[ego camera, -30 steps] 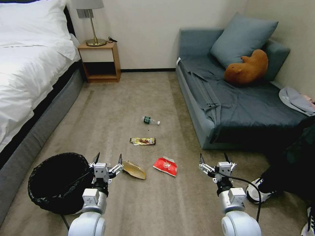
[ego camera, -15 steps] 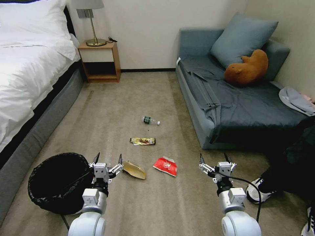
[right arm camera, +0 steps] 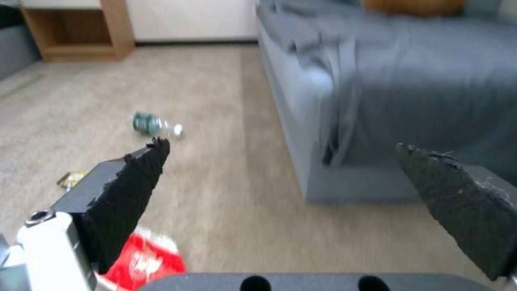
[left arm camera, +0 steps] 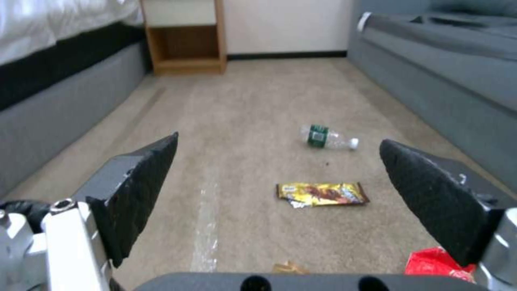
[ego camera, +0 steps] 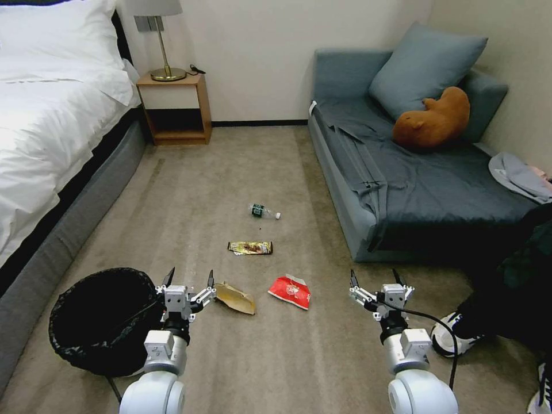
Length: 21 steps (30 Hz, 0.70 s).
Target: Pick up the trash bin, then pick up the garbage on the floor and place it into the trash bin.
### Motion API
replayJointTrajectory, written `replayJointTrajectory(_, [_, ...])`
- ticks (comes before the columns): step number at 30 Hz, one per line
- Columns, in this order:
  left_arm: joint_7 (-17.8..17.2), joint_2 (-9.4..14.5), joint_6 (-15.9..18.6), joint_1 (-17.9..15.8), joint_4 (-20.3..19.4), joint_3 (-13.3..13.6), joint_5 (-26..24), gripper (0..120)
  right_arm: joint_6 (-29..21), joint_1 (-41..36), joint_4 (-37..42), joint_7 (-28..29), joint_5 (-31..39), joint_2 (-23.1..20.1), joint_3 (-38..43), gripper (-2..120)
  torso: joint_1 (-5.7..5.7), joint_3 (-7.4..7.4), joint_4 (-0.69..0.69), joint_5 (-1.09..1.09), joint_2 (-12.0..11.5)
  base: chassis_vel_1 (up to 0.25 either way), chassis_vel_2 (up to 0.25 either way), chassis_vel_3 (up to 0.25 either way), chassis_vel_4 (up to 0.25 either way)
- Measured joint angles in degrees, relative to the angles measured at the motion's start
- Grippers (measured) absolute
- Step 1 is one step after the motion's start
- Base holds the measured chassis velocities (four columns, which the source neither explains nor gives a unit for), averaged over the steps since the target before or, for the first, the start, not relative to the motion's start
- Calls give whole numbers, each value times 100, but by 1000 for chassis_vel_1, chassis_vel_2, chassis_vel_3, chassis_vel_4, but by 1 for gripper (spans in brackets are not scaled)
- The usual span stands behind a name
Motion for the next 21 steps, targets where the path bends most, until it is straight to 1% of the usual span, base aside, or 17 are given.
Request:
replayJointTrajectory(1, [0, 0, 0, 0, 0, 0, 0, 100, 0, 0, 0, 0, 0, 0, 0, 100, 0, 0, 0, 0, 0, 0, 0, 0, 0])
replayJointTrajectory(2, [-43, -6, 225, -76, -35, -22, -80, 100, -241, 10, 38, 86, 166, -18, -3, 100, 0, 0, 0, 0, 0, 0, 0, 0, 0])
replayJointTrajectory(3, [-43, -6, 225, -76, -35, -22, -80, 100, -241, 10, 38, 86, 166, -18, -3, 100, 0, 0, 0, 0, 0, 0, 0, 0, 0])
replayJointTrajectory(5, [-151, -19, 773, -266, -123, -79, -274, 100, -806, 34, 124, 283, 551, -59, -10, 100, 0, 0, 0, 0, 0, 0, 0, 0, 0])
replayJointTrajectory(6, [-184, -23, 944, -326, -151, -96, -334, 100, -1004, 41, 155, 354, 689, -73, -12, 100, 0, 0, 0, 0, 0, 0, 0, 0, 0])
replayJointTrajectory(7, [-184, -23, 944, -326, -151, -96, -334, 100, -1004, 41, 155, 354, 689, -73, -12, 100, 0, 0, 0, 0, 0, 0, 0, 0, 0])
replayJointTrajectory(9, [-277, -35, 1398, -481, -220, -143, -494, 100, -1371, 61, 232, 446, 1007, -85, -50, 100, 0, 0, 0, 0, 0, 0, 0, 0, 0])
replayJointTrajectory(10, [-311, -41, 1582, -547, -250, -156, -562, 100, -1408, 69, 257, 429, 1084, -74, -90, 100, 0, 0, 0, 0, 0, 0, 0, 0, 0])
replayJointTrajectory(11, [-311, -41, 1582, -547, -250, -156, -562, 100, -1408, 69, 257, 429, 1084, -74, -90, 100, 0, 0, 0, 0, 0, 0, 0, 0, 0])
replayJointTrajectory(12, [-375, -46, 1882, -650, -298, -193, -664, 100, -1420, 70, 268, 412, 1120, -61, -110, 100, 0, 0, 1, 0, 0, 0, 0, 0, 0])
replayJointTrajectory(13, [-375, -46, 1882, -650, -298, -193, -664, 100, -1420, 70, 268, 412, 1120, -61, -110, 100, 0, 0, 1, 0, 0, 0, 0, 0, 0])
replayJointTrajectory(14, [-419, -51, 2106, -726, -333, -215, -746, 100, -1420, 69, 269, 400, 1123, -53, -124, 100, 0, 0, 1, 0, 0, 0, 0, 0, 0])
replayJointTrajectory(15, [-419, -51, 2106, -726, -333, -215, -746, 100, -1420, 69, 269, 400, 1123, -53, -124, 100, 0, 0, 1, 0, 0, 0, 0, 0, 0])
replayJointTrajectory(16, [-386, 6, 2307, -810, -408, -270, -913, 100, -1409, 63, 270, 388, 1123, -46, -127, 100, 0, 0, 0, -1, 0, 0, 0, 0, 0])
replayJointTrajectory(18, [-342, 72, 2366, -839, -460, -311, -1006, 100, -1384, 54, 270, 377, 1122, -45, -127, 100, 0, 0, 0, 3, 0, 0, 0, 0, 0])
replayJointTrajectory(19, [-320, 114, 2387, -840, -478, -323, -1040, 100, -1361, 46, 269, 362, 1118, -49, -119, 100, 0, 0, 0, -3, 0, 0, 0, 0, 0])
replayJointTrajectory(21, [-318, 141, 2392, -840, -501, -333, -1055, 100, -1345, 43, 270, 351, 1115, -55, -109, 100, 0, 0, 0, -1, 0, 0, 0, 0, 0])
